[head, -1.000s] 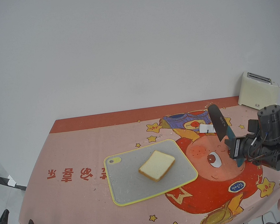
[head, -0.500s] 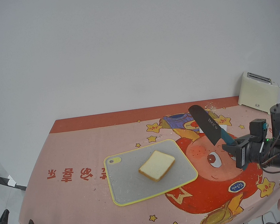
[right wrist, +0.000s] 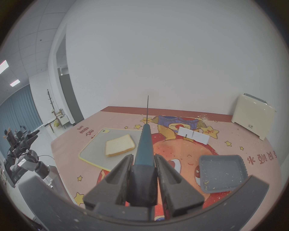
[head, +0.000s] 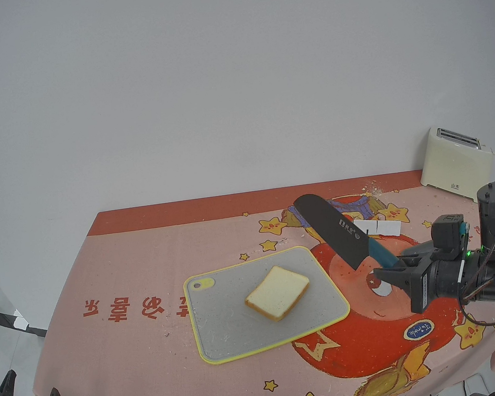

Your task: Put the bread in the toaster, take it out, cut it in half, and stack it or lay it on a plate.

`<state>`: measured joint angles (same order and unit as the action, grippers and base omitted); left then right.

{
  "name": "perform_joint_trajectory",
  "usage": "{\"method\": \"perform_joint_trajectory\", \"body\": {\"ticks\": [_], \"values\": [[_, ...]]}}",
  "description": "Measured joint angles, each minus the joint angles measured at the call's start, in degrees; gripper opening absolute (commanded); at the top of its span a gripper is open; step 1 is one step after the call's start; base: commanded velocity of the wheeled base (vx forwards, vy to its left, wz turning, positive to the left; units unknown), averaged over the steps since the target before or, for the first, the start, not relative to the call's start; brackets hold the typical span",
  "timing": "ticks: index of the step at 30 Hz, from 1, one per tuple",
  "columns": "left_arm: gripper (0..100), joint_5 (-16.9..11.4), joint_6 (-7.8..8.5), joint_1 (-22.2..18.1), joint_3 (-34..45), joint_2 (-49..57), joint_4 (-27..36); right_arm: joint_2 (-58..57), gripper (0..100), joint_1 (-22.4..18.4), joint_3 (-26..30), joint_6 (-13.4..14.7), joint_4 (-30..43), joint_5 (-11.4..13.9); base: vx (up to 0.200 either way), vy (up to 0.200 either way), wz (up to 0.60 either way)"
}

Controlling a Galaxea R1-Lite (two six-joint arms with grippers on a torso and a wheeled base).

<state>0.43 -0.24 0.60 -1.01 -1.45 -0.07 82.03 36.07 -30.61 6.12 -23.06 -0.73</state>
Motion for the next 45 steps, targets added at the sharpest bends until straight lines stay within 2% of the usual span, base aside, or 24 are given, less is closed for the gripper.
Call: {"method": "perform_joint_trajectory", "body": {"ticks": [7, 11, 14, 17, 22, 27, 38, 45], "values": [[100, 0.0, 0.02, 0.0, 0.0, 0.0, 0.0, 0.4, 0, 2.7, 0.3, -0.4, 0.0, 1.6, 0.000, 0.000, 0.00], [100, 0.0, 0.00, 0.0, 0.0, 0.0, 0.0, 0.4, 0, 3.8, 0.7, -2.6, 0.0, 1.7, 0.000, 0.000, 0.00], [100, 0.0, 0.00, 0.0, 0.0, 0.0, 0.0, 0.4, 0, 4.1, 0.9, -3.0, 0.0, 1.7, 0.000, 0.000, 0.00], [100, 0.0, 0.00, 0.0, 0.0, 0.0, 0.0, 0.3, 0, 5.9, 1.7, -3.4, 0.0, 1.6, 0.000, 0.000, 0.00], [100, 0.0, 0.02, 0.0, 0.0, 0.0, 0.0, 0.4, 0, 7.7, 2.6, -3.1, -0.1, 1.0, 0.000, 0.000, 0.00], [100, 0.0, 0.02, 0.0, 0.0, 0.0, 0.0, 0.4, 0, 9.9, 4.0, -1.4, 0.0, 1.5, 0.000, 0.000, 0.00], [100, 0.0, 0.00, 0.0, 0.0, 0.0, 0.0, -0.8, 0, 10.0, 5.0, -1.7, -0.1, 2.2, 0.000, 0.000, 0.00], [100, 0.0, 0.00, 0.0, 0.0, 0.0, 0.0, -0.5, 0, 10.6, 4.1, -5.0, 0.1, 1.7, 0.000, 0.000, 0.00]]}}
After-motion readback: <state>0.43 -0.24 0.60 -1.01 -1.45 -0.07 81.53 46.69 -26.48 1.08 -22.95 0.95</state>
